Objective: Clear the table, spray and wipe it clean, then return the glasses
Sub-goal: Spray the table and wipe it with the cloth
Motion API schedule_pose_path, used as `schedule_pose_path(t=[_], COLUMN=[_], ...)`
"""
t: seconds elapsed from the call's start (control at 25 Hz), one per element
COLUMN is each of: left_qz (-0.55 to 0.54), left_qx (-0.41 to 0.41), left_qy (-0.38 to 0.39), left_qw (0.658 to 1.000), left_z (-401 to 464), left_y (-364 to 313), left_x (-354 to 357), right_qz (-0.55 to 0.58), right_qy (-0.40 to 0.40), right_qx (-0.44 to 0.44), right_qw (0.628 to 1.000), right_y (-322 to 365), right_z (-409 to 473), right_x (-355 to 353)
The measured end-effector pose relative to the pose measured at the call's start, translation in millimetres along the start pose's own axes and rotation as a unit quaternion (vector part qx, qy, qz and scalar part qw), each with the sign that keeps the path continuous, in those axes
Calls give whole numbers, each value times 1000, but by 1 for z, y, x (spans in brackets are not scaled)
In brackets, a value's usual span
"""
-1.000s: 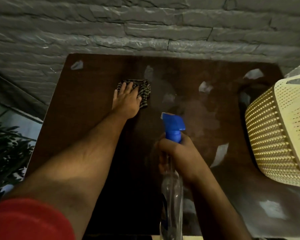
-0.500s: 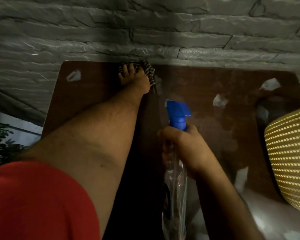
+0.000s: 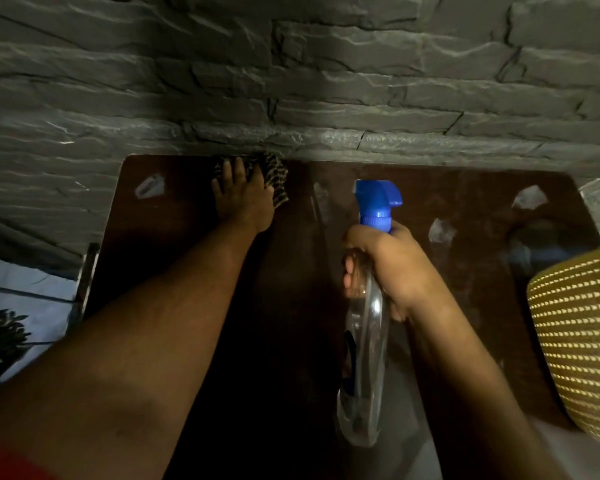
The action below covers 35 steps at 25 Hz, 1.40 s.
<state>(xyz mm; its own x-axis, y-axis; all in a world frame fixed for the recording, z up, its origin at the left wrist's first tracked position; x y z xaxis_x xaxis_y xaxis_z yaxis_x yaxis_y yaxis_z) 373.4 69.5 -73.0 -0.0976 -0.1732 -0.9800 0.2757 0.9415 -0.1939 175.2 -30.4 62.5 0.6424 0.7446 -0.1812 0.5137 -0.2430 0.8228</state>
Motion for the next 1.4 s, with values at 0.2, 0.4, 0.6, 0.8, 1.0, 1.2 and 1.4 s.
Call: schedule_pose_path(t=[0.2,0.4,0.6,0.8,1.0,1.2,1.4], left_qz=[2,8,9,7,12,-5,-12], left_qx=[5,-5,1,2,-8,-19,-23], left_qy=[3,2,12,26,21,3,-30], left_qw=[1000,1000,1000,1000,1000,1000,999], left_z=[0,2,1,-1,-32,-71,-80], left_y=[-1,1,0,0,-3,-7,-9], left_x=[2,3,1,-3,0,4,8], right_qz=[-17,-5,-2,-15,-17,-7,-8], right_qy=[-33,-50,-31,4,18,92,136], right_qx=[-24,10,44,35,59,117,82], right_qw=[999,999,999,999,998,989,987], right_y=[1,-15,-50,-60,-82,-103,-100], right_z=[8,-3,-39,-63,-87,-107,-95], right_x=[-11,-37,-40,-62,-105,-132,-126])
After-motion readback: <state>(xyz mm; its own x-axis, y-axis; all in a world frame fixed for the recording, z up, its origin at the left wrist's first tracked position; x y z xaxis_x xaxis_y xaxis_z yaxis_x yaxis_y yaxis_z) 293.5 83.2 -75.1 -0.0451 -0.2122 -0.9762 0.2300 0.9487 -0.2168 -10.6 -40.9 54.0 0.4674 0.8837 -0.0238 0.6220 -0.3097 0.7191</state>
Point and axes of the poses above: each hand's wrist, its own z-axis towards the middle knuckle, its own x-axis out of the palm, y = z × x, the point moved 2 cm from there along z, towards the middle knuckle, and after that the axes turned 15 degrees about -y, right-handed, at the moved point
